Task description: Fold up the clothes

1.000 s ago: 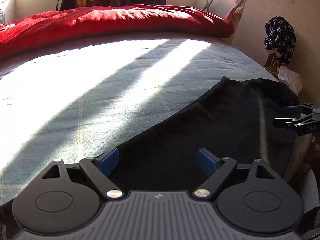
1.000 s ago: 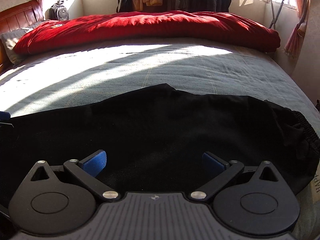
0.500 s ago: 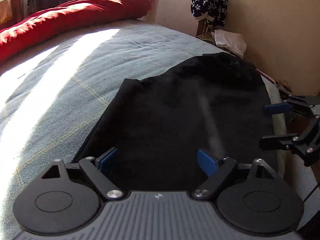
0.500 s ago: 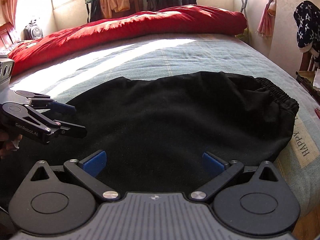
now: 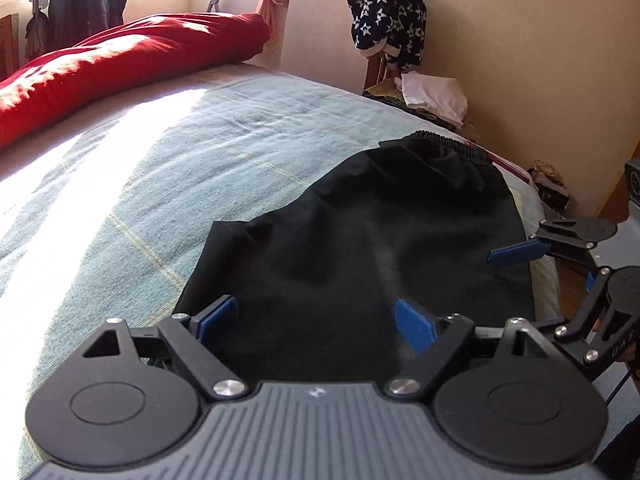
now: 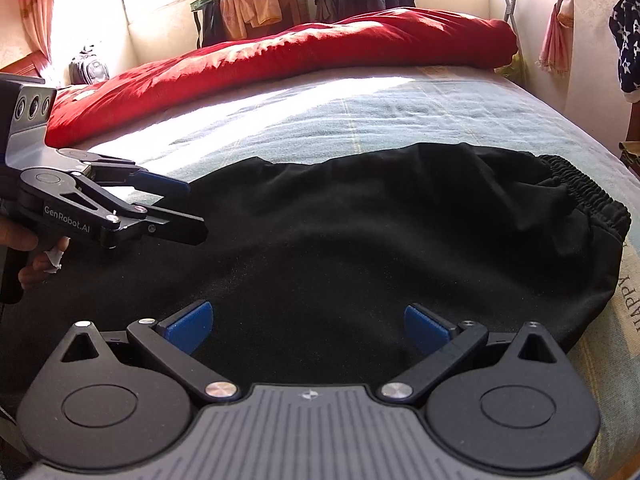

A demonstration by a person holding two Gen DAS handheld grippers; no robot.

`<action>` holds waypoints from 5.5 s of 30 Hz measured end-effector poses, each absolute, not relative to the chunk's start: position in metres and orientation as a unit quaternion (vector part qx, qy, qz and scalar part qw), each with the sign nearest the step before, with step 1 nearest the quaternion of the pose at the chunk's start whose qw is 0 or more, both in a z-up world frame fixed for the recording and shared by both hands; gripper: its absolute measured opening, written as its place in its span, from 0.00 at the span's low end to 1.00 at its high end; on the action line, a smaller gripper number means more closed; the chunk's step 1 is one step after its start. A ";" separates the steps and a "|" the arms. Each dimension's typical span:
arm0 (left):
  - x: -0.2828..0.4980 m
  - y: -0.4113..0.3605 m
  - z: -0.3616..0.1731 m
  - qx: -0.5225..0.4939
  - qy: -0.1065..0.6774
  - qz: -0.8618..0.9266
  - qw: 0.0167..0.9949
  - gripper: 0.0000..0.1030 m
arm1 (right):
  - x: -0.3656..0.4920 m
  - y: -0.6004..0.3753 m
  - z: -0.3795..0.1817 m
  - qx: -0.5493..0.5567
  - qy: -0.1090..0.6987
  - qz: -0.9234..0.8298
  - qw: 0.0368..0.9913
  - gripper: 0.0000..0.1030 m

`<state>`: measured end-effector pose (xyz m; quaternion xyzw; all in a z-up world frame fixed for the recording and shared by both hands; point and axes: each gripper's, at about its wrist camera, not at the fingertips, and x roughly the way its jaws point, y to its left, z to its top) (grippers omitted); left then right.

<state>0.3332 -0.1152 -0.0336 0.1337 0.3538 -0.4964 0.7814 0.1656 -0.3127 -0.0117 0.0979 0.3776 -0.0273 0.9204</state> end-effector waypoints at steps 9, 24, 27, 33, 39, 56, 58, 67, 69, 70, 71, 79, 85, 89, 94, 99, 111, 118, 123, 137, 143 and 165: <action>0.340 -0.141 -0.025 0.136 0.349 -0.493 0.785 0.84 | 0.161 -0.336 -0.010 0.095 0.367 -0.038 0.925 1.00; 0.349 -0.183 -0.036 0.163 0.372 -0.476 0.780 0.85 | 0.180 -0.402 -0.011 0.084 0.333 -0.087 0.935 1.00; 0.342 -0.195 -0.023 0.142 0.354 -0.515 0.768 0.85 | 0.180 -0.413 -0.013 0.089 0.333 -0.096 0.934 1.00; 0.346 -0.241 -0.042 0.118 0.389 -0.540 0.737 0.86 | 0.187 -0.424 -0.026 0.073 0.350 -0.106 0.928 1.00; 0.343 -0.255 -0.029 0.125 0.378 -0.543 0.739 0.86 | 0.183 -0.425 -0.034 0.060 0.354 -0.095 0.928 1.00; 0.348 -0.328 -0.039 0.103 0.385 -0.594 0.699 0.86 | 0.183 -0.425 -0.038 0.051 0.348 -0.083 0.933 1.00; 0.350 -0.335 -0.044 0.104 0.390 -0.594 0.696 0.86 | 0.184 -0.425 -0.037 0.053 0.349 -0.082 0.932 1.00; 0.327 -0.257 0.009 0.152 0.346 -0.571 0.728 0.86 | 0.179 -0.408 -0.010 0.050 0.355 -0.112 0.927 1.00; 0.324 -0.232 0.017 0.166 0.345 -0.554 0.739 0.86 | 0.175 -0.397 -0.001 0.038 0.355 -0.122 0.926 1.00; 0.322 -0.219 0.021 0.172 0.345 -0.547 0.743 0.86 | 0.173 -0.391 0.004 0.034 0.355 -0.126 0.926 1.00; 0.321 -0.207 0.024 0.179 0.345 -0.539 0.747 0.86 | 0.172 -0.386 0.008 0.031 0.355 -0.130 0.925 1.00; 0.298 -0.100 0.040 0.203 0.350 -0.498 0.767 0.87 | 0.172 -0.322 0.020 0.038 0.377 -0.102 0.920 1.00; 0.277 -0.020 0.046 0.202 0.358 -0.466 0.784 0.87 | 0.173 -0.270 -0.006 0.023 0.435 -0.075 0.897 1.00; 0.267 0.021 0.041 0.183 0.377 -0.442 0.793 0.87 | 0.165 -0.260 -0.019 0.016 0.435 -0.085 0.896 1.00; 0.246 0.045 0.020 0.160 0.404 -0.446 0.783 0.87 | 0.168 -0.261 -0.019 0.026 0.441 -0.091 0.893 1.00; 0.224 0.058 -0.009 0.139 0.442 -0.433 0.773 0.87 | 0.170 -0.256 -0.015 0.020 0.443 -0.098 0.891 1.00; 0.219 0.092 -0.017 0.093 0.435 -0.360 0.820 0.87 | 0.184 -0.224 0.005 -0.007 0.428 -0.046 0.903 1.00; 0.224 0.110 -0.032 0.074 0.455 -0.308 0.832 0.87 | 0.203 -0.187 -0.012 -0.047 0.455 0.021 0.889 1.00; 0.222 0.127 -0.030 0.049 0.455 -0.288 0.841 0.87 | 0.203 -0.191 -0.022 -0.036 0.457 0.025 0.888 1.00; 0.220 0.167 -0.028 -0.016 0.457 -0.218 0.862 0.87 | 0.205 -0.191 -0.023 -0.040 0.471 0.022 0.881 1.00; 0.211 0.176 -0.031 -0.040 0.462 -0.206 0.861 0.87 | 0.206 -0.185 -0.004 -0.044 0.464 0.037 0.884 1.00; 0.134 0.319 0.006 -0.225 0.350 0.044 0.908 0.87 | 0.254 -0.106 0.012 -0.056 0.434 0.226 0.870 1.00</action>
